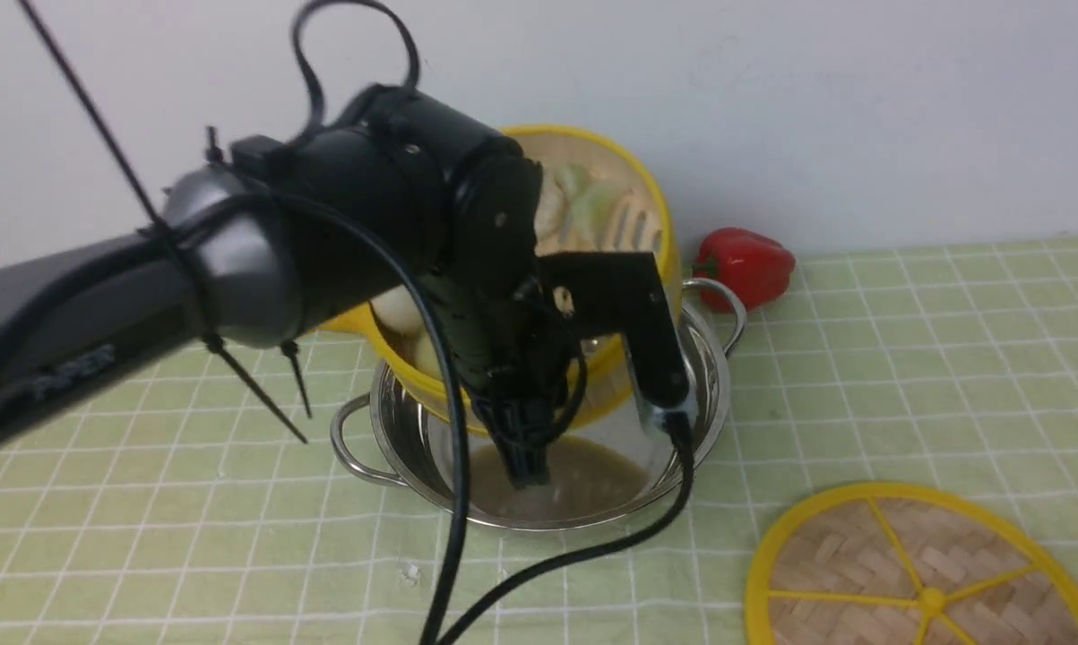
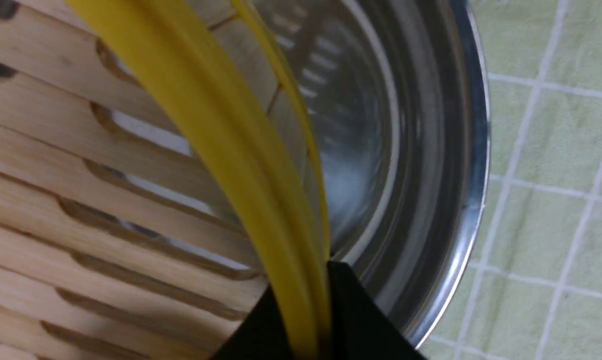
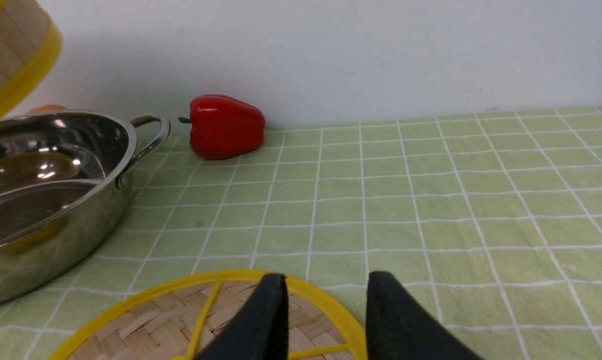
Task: Place the steamer in the pot on the green tablecloth, and put the lid on the steamer.
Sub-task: 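Place the bamboo steamer basket with dumplings into the steel pot with the left gripper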
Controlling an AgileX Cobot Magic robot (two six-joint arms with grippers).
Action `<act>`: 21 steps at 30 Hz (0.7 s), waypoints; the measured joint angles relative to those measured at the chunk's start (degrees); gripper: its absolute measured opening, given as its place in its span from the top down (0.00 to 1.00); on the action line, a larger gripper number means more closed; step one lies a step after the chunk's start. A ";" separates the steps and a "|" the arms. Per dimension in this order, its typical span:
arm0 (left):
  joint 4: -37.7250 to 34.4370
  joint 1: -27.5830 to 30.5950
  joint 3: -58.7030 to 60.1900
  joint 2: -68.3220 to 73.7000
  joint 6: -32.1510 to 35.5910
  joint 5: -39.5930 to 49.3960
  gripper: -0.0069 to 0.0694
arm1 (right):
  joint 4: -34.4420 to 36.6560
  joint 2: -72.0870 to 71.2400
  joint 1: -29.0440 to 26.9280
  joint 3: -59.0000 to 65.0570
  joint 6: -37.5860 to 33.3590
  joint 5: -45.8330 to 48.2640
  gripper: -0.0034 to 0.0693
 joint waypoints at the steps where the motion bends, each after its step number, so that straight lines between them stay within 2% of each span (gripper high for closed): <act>1: -0.48 0.00 0.00 1.29 0.12 -0.02 0.87 | 0.00 0.00 0.00 0.00 0.00 0.00 0.62; 21: -3.49 0.00 0.00 10.84 -0.69 -1.70 0.87 | 0.00 0.00 0.00 0.00 -0.20 0.00 0.62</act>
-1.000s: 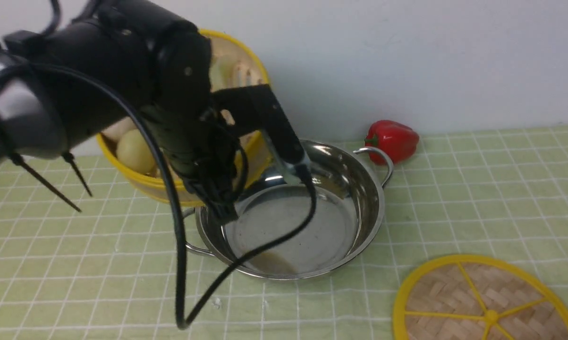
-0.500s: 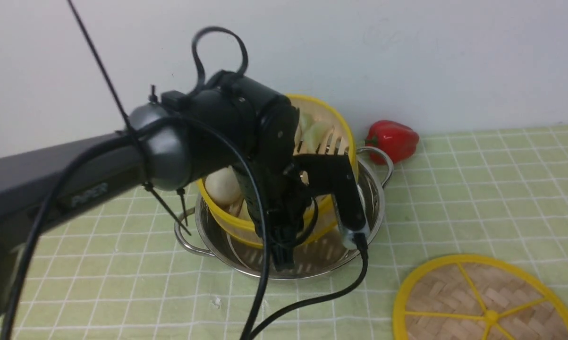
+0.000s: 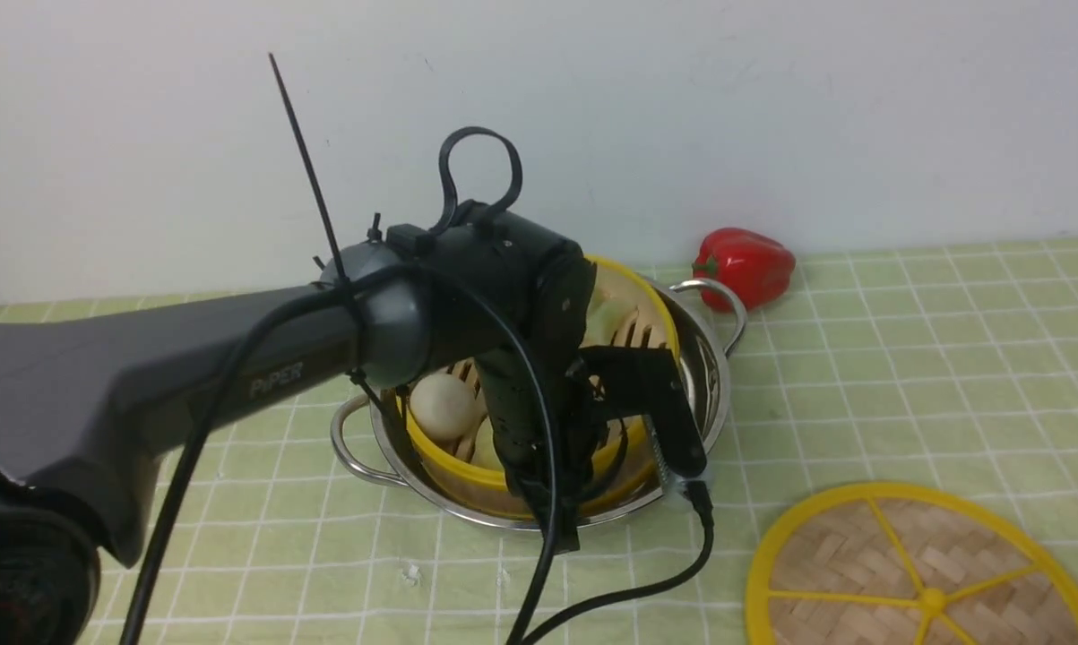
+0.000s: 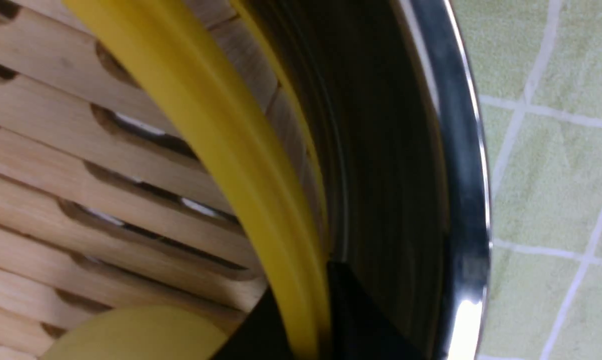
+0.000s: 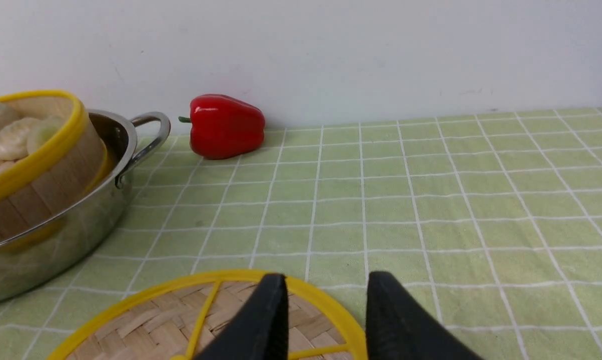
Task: Place the steamer in the pot on the green tablecloth, and put the lid on the steamer.
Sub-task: 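Place the bamboo steamer basket with dumplings into the steel pot with the left gripper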
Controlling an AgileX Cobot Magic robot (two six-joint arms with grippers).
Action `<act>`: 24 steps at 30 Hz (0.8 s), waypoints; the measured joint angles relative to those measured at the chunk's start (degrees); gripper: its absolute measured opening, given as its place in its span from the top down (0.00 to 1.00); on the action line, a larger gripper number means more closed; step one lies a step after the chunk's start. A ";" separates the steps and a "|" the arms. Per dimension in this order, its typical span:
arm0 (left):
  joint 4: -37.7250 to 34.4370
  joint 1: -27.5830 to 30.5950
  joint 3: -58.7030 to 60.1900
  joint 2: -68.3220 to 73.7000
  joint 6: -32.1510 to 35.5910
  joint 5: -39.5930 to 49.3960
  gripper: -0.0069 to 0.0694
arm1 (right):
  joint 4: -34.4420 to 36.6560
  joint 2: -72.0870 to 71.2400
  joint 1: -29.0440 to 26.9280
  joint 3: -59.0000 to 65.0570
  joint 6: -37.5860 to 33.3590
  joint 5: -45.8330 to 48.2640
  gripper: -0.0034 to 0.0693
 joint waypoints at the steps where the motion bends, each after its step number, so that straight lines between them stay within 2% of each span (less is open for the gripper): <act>1: -0.05 0.00 0.00 0.22 -0.42 0.00 0.86 | 0.00 0.00 0.00 0.00 0.00 0.00 0.62; 3: -0.05 0.00 0.00 0.27 -0.97 -0.28 0.84 | 0.00 0.00 0.00 0.00 0.00 0.00 0.62; 6: 0.01 -0.06 -0.27 0.27 -1.76 -1.19 0.72 | 0.00 0.00 0.00 0.00 0.00 0.00 0.62; 7: 0.01 -0.06 -0.27 0.27 -1.76 -1.19 0.72 | 0.00 0.00 0.00 0.00 0.00 0.00 0.62; 8: 0.21 -0.11 -0.27 0.27 -1.99 -1.37 0.63 | 0.00 0.00 0.00 0.00 0.00 0.00 0.62; 12: 0.64 -0.11 -1.34 0.27 -2.43 -0.53 0.36 | 0.00 0.00 0.00 0.00 0.00 0.00 0.62; 16: 1.70 -0.11 -3.91 0.27 -3.67 3.50 0.19 | 0.00 0.00 0.00 0.00 0.00 0.00 0.62; 20: 3.24 -0.11 -9.41 0.01 -7.07 9.99 0.11 | 0.00 0.00 0.00 0.00 0.00 0.00 0.62; 24: 5.30 -0.11 -18.02 -2.06 -11.59 12.34 0.15 | 0.00 0.00 0.00 0.00 0.00 0.00 0.62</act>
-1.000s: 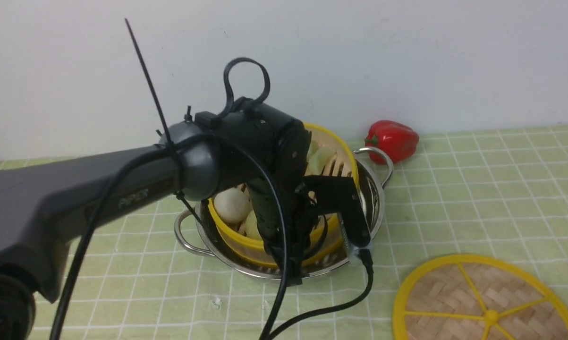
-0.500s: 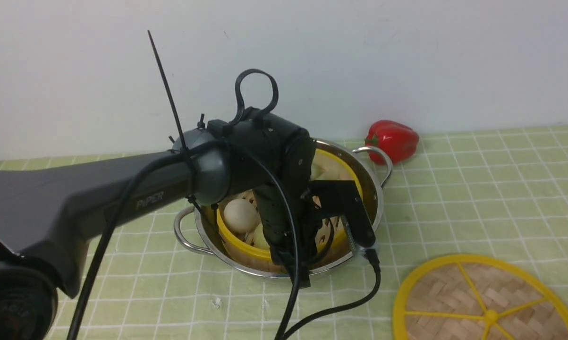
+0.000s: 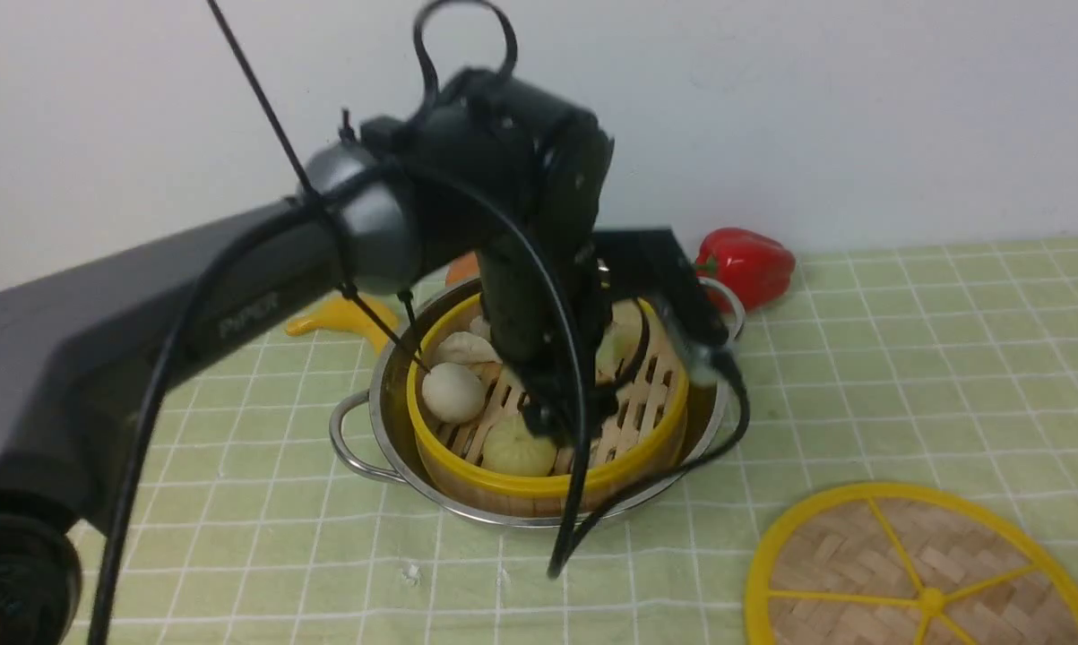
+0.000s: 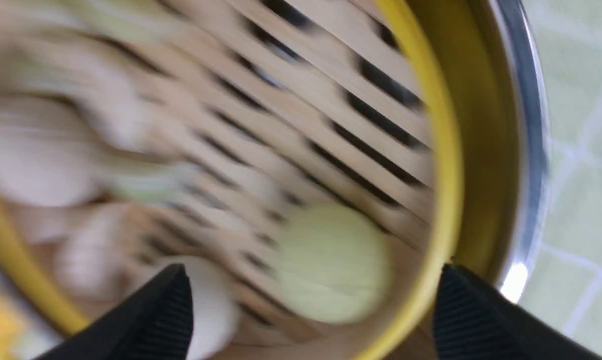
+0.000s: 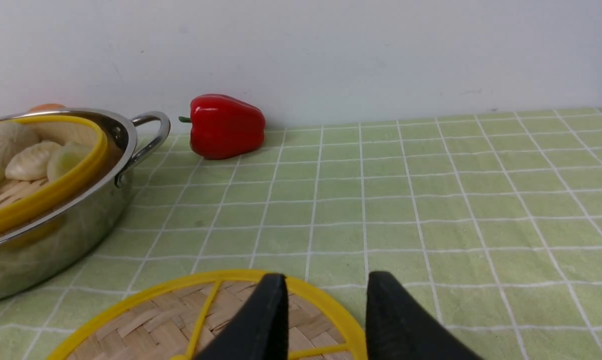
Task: Place the steamer in the pot on the green tablecloth, and put the lid on the steamer.
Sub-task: 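Place the bamboo steamer basket with dumplings into the steel pot with the left gripper, then move the gripper down to the bamboo steamer lid and grasp its center knob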
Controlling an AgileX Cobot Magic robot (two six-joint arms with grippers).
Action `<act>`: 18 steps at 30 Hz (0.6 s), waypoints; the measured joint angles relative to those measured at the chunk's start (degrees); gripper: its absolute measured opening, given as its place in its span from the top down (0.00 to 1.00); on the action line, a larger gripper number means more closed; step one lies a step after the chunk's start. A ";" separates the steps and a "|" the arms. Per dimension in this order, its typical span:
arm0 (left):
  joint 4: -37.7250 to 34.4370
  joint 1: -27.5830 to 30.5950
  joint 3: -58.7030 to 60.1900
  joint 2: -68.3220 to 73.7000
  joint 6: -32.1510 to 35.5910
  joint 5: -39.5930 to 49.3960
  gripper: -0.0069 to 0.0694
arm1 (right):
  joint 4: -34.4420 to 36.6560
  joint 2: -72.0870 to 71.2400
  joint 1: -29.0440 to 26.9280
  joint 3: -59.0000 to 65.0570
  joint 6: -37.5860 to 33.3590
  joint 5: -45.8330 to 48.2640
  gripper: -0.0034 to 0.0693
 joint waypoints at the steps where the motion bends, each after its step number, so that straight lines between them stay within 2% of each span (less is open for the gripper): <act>1: 0.01 0.00 -0.90 -0.18 -0.28 0.00 0.16 | 0.00 0.00 0.00 0.00 0.00 0.00 0.62; 2: 0.60 0.00 -4.62 -2.16 -3.21 0.06 0.26 | 0.00 0.00 0.00 0.00 0.00 0.00 0.62; 3: 0.77 0.00 -5.69 -2.80 -4.59 0.11 0.30 | 0.00 0.00 0.00 0.00 0.00 0.00 0.62; 4: 0.96 0.00 -7.22 -4.02 -6.20 0.11 0.38 | 0.00 0.00 0.00 0.00 0.00 0.00 0.62; 9: 4.07 0.00 -10.46 -11.48 -11.94 0.28 0.86 | 0.00 0.00 0.00 0.00 0.00 0.00 0.62; 10: 5.36 0.00 -10.59 -13.46 -13.06 0.35 0.91 | 0.00 0.00 0.00 0.00 0.00 0.00 0.62; 12: 6.90 0.00 -10.73 -16.21 -14.90 0.46 0.94 | 0.00 0.00 0.00 0.00 0.00 0.00 0.62; 18: 8.42 0.00 -10.84 -21.15 -15.86 0.63 0.94 | 0.00 0.00 0.00 0.00 0.00 0.00 0.62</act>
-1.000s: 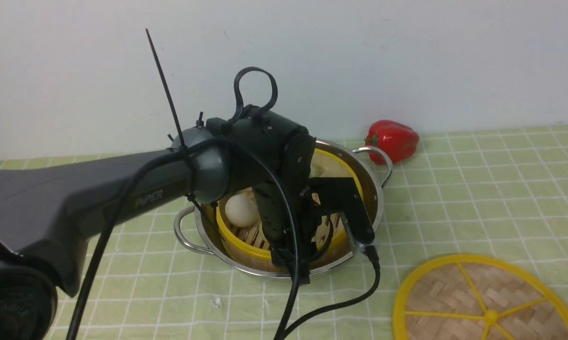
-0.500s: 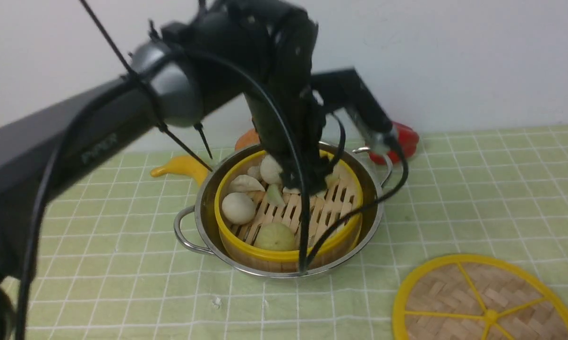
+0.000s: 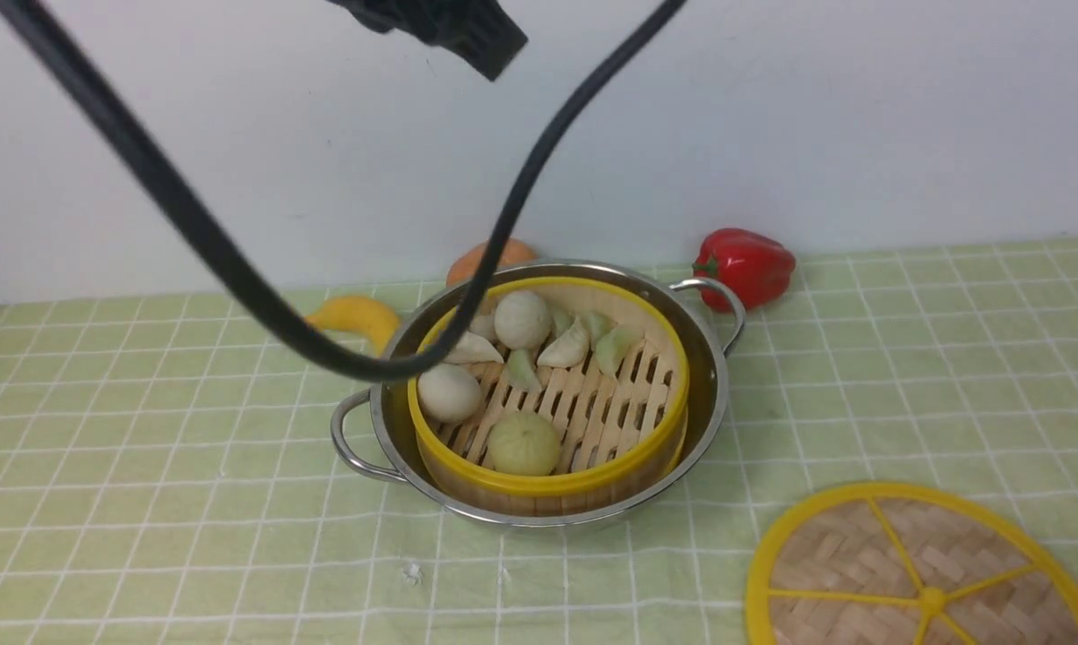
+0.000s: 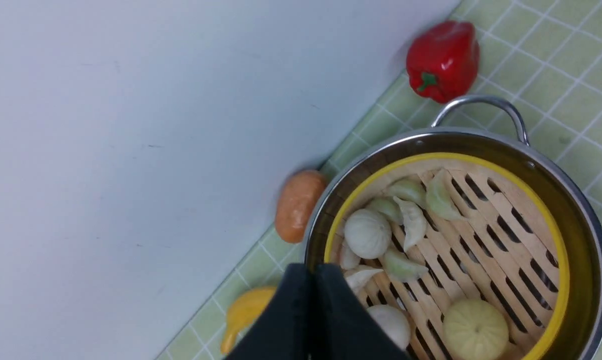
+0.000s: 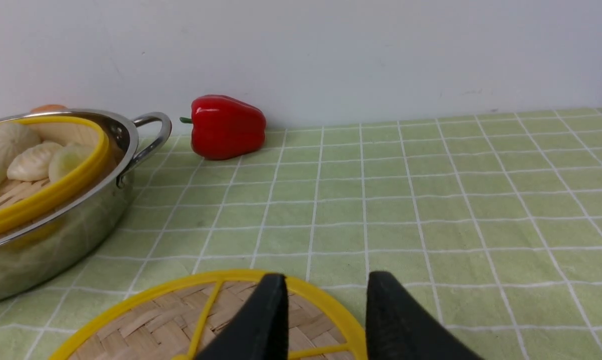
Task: Place the steamer in the pot on the green tablecloth, and put the lid on the steamer.
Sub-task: 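Move the gripper down to the bamboo steamer lid and grasp its center knob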
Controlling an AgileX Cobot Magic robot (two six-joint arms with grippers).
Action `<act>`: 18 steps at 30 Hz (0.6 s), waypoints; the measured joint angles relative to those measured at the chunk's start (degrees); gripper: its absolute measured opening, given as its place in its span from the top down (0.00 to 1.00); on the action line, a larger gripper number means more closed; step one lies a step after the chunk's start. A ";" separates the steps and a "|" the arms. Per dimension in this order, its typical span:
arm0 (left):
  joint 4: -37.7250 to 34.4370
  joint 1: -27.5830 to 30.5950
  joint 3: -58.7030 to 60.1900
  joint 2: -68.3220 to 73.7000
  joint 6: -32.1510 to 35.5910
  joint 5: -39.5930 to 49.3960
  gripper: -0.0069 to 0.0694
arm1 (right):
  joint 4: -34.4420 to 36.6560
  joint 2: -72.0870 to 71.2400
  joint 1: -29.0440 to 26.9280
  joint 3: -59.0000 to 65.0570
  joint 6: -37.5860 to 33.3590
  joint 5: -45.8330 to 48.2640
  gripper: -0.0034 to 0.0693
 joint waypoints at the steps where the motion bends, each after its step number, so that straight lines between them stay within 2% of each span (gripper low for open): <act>1: 0.02 0.00 0.00 -0.40 -0.06 -0.04 0.94 | 0.00 0.00 0.00 0.00 0.00 0.00 0.62; 14: -1.18 0.26 1.93 -2.18 -2.55 -0.11 0.93 | 0.00 0.00 0.00 0.00 0.00 -0.02 0.62; 16: -2.09 0.86 5.49 -4.58 -2.92 -2.10 0.93 | 0.00 0.00 0.00 0.00 0.00 -0.02 0.62; 18: -4.23 2.71 11.59 -8.72 -3.12 -7.94 0.92 | 0.00 0.00 0.00 0.00 0.00 -0.02 0.62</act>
